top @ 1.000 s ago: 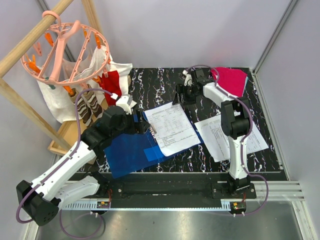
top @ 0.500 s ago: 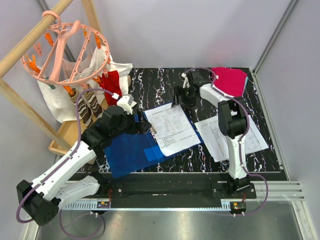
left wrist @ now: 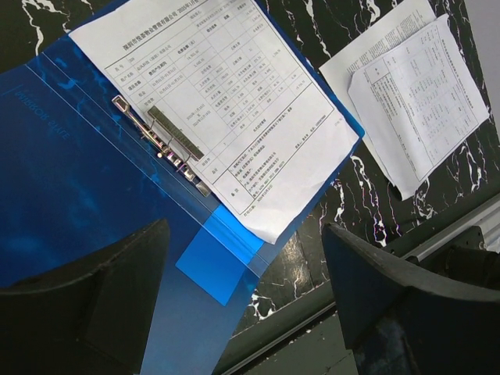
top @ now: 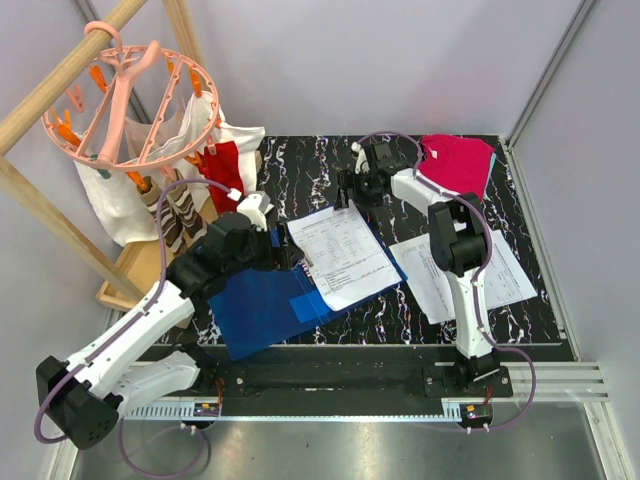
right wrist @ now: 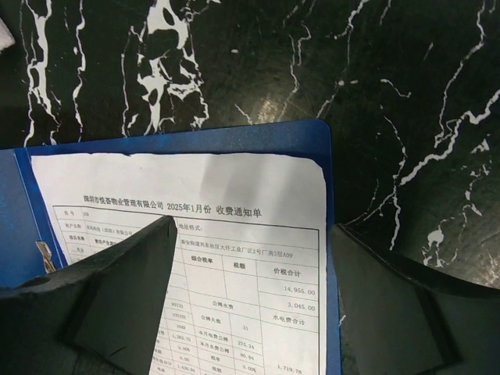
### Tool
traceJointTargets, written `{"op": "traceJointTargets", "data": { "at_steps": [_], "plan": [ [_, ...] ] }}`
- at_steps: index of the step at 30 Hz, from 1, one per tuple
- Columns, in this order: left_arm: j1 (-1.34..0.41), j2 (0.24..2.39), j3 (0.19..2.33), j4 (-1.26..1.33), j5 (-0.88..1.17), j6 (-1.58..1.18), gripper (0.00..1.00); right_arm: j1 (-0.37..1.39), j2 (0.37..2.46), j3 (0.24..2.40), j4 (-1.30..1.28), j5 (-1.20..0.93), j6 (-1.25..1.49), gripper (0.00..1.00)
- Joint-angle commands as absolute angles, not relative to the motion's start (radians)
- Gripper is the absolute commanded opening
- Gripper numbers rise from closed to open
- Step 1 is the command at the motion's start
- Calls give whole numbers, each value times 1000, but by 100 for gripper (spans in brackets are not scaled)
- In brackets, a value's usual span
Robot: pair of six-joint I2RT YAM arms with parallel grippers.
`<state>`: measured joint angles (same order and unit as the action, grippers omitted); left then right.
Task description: Put the files into the folder
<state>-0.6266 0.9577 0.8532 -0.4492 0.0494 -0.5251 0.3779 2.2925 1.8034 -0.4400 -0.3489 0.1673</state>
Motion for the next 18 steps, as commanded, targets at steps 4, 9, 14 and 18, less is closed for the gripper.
{"op": "traceJointTargets", "data": {
  "at_steps": [4,9,14,18],
  "plan": [
    [-635,1048,859,-350,118,-522,83,402,2208,1861,-425,-244,194,89],
    [-762,1288,980,-198,118,-528,81,303,1936,1607,-569,31,492,95],
    [-854,1611,1193,-109,192,-540,78,129,1600,1254,-604,74,598,95],
    [-928,1823,1432,-92,267,-554,78,17,1353,938,-607,213,647,94]
  ]
}}
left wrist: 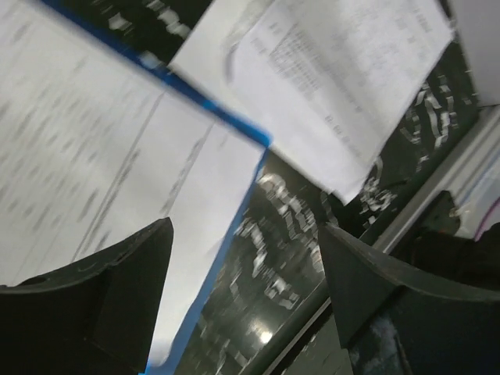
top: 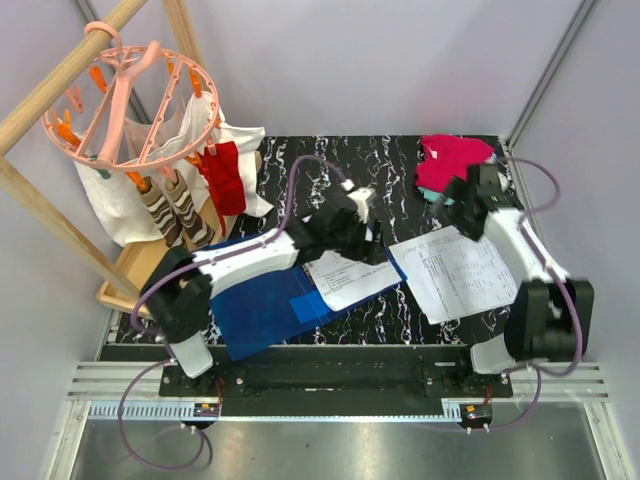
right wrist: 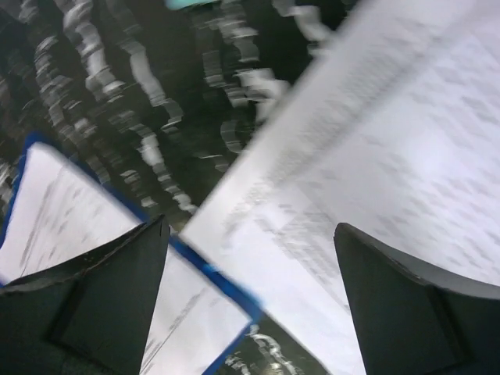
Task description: Put the files into the folder
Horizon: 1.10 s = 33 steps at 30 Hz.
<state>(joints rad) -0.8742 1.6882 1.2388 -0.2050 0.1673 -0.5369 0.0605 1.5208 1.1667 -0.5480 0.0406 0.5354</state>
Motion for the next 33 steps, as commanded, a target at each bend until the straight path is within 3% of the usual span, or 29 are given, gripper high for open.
{"op": "traceJointTargets", "data": {
  "at_steps": [1,9,15,21,33],
  "plan": [
    [-940,1865,1472,-92,288,-554,78,-38,1277,896,-607,222,658,94],
    [-1006,2244,1811,-72,408,-644,77,-340,1042,674,-637,225,745,82],
    [-1011,2413,1931,-43,486,-781,76,-558,1057,615,-612,218,793,81],
    [-1009,2494,2036,-184,416,-857,75,-594,1094,589,-566,184,810,86],
    [-1008,2490,1971,-230,422,-847,73,-623,1215,468,-301,-112,767,91]
  ]
}}
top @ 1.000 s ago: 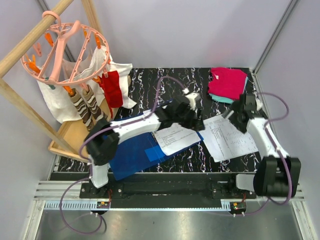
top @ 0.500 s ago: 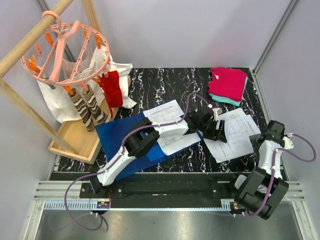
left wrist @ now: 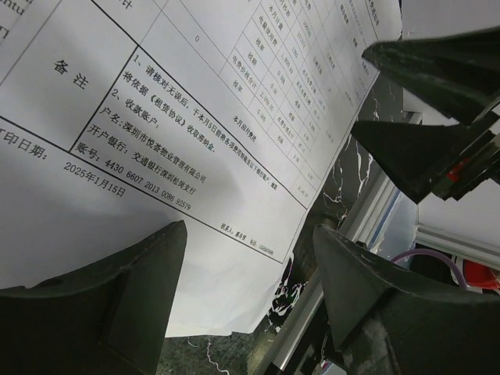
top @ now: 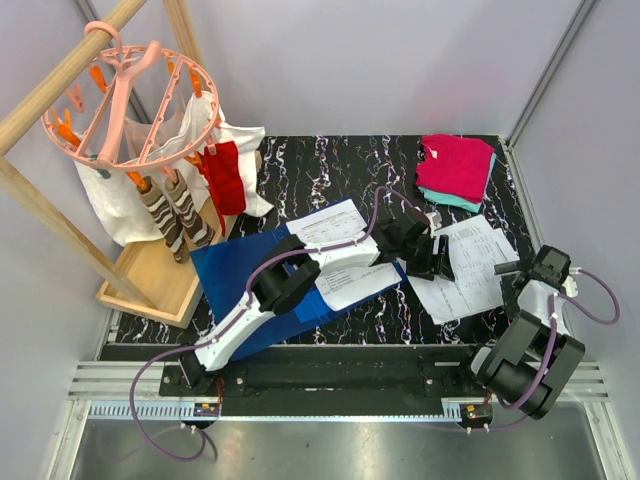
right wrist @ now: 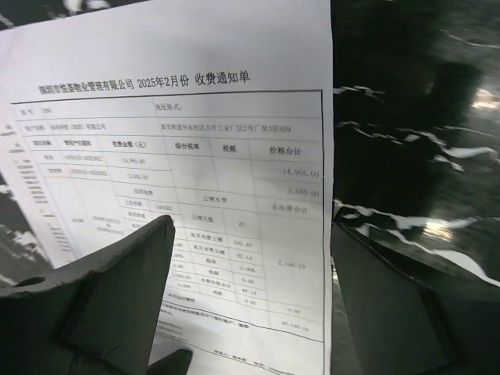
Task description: Put the files into the folder
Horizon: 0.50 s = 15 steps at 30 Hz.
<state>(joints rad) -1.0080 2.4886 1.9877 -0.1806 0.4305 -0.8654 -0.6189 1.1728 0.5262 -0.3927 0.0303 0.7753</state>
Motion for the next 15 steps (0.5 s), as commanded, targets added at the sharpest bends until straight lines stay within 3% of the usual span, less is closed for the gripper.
{"op": "traceJointTargets", "data": {
  "at_steps": [1,6,15],
  "plan": [
    [-1008,2490,1974,-232,420,-835,73,-621,1213,459,-292,-145,765,91],
    [-1008,2505,1997,-250,434,-822,73,-621,1171,396,-180,-293,762,91],
    [-1006,2511,2005,-272,446,-793,72,-621,953,351,-178,-351,752,89]
  ]
}}
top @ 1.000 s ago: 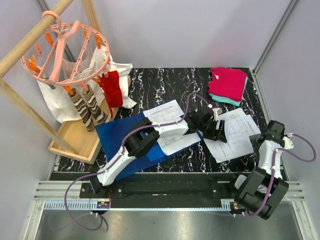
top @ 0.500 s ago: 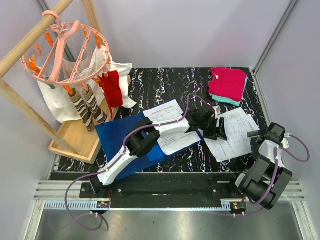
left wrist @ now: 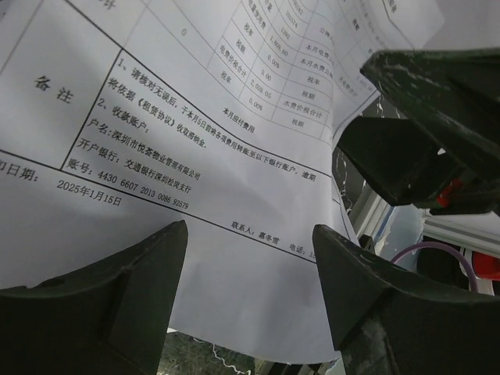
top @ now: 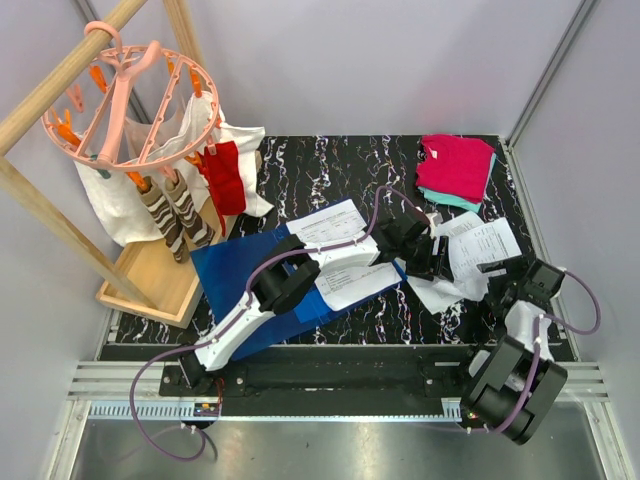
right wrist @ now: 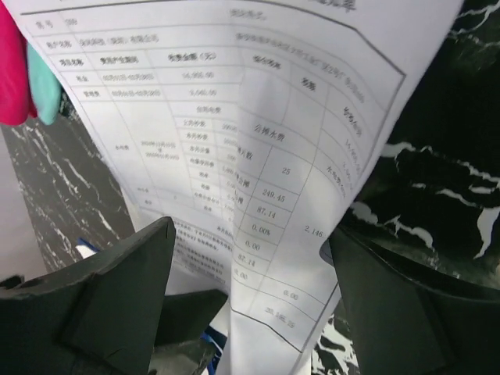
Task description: Put the files into the folder
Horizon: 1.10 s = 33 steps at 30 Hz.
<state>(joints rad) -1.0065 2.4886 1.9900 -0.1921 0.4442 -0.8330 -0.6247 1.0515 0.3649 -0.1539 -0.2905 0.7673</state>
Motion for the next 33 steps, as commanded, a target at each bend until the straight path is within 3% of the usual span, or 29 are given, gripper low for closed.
{"op": "traceJointTargets", "data": {
  "at_steps": [1,15,26,33],
  "plan": [
    [-1006,2513,2006,-273,446,-793,72,-621,937,351,-179,-356,744,89],
    [-1000,2511,2014,-282,448,-775,72,-621,954,446,-218,-416,692,88],
    [-999,2510,2014,-262,480,-804,72,-621,960,485,-221,-462,681,100],
    [-997,2523,2005,-239,497,-827,72,-621,974,502,-224,-561,673,100]
  ]
}}
